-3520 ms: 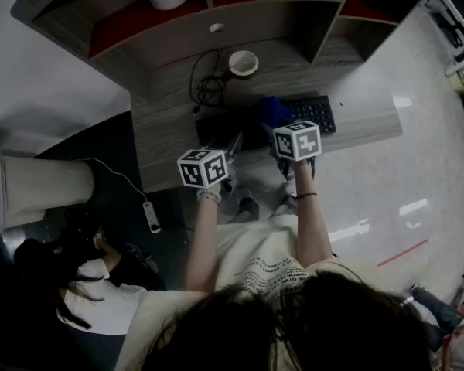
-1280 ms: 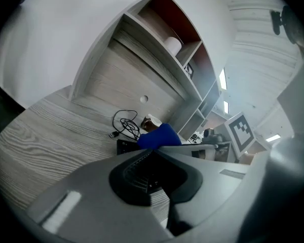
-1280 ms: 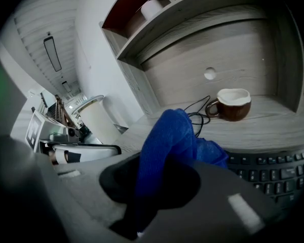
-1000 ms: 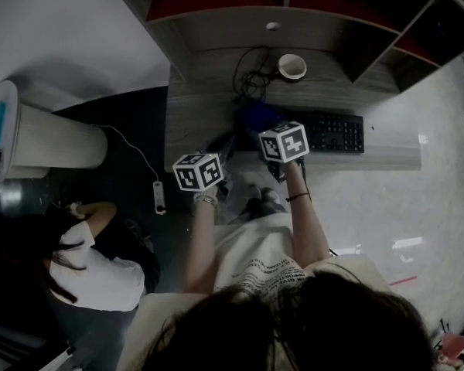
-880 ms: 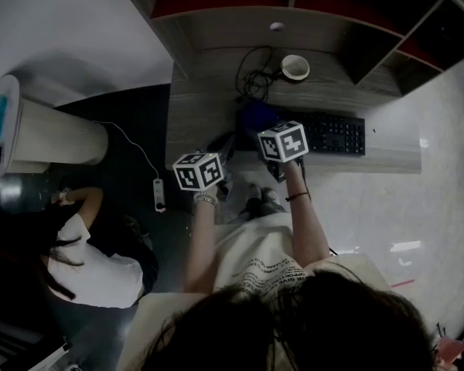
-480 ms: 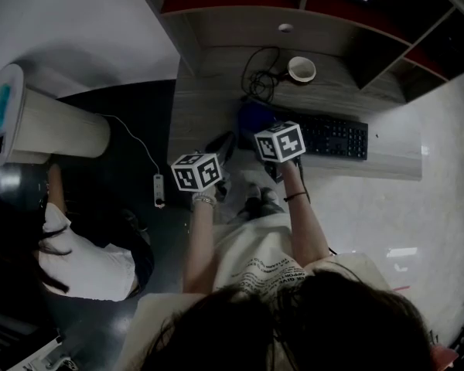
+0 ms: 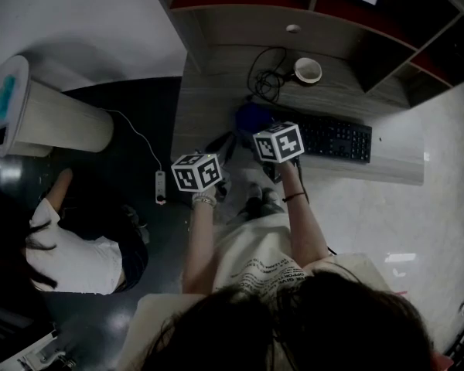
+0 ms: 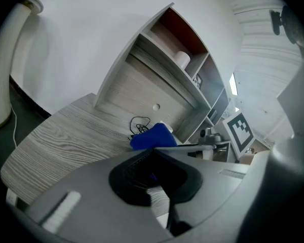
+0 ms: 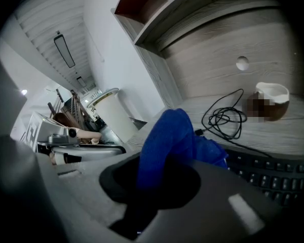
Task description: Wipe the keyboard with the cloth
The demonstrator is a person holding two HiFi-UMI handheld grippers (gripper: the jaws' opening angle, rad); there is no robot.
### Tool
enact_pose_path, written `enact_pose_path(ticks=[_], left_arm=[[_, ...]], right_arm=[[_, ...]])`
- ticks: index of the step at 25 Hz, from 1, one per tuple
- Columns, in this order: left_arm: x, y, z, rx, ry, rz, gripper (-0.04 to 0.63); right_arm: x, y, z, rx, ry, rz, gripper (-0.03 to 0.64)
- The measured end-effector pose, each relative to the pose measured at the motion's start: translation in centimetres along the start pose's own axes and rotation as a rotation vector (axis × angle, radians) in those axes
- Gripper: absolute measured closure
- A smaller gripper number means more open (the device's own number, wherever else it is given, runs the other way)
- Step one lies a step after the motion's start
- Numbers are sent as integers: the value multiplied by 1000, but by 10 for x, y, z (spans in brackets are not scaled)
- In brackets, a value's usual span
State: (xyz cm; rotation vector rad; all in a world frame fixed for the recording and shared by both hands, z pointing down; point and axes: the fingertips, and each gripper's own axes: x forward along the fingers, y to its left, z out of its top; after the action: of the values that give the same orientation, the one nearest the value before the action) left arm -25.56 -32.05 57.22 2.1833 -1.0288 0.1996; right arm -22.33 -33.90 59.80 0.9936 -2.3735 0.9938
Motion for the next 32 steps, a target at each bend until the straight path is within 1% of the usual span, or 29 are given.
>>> enact_pose_path(ticks=[13,25,32], left_arm=[[-12,1,9,9,-34,14,592],[-20,-7,36,30,-104,21,592],[-22,-18,56,63,-146,11,592]], right_arm=[[3,18,8,-10,-11,45,557],[-11,30,38,-46,-61,88,557],[-30,32,59,-63,-106,87,557]])
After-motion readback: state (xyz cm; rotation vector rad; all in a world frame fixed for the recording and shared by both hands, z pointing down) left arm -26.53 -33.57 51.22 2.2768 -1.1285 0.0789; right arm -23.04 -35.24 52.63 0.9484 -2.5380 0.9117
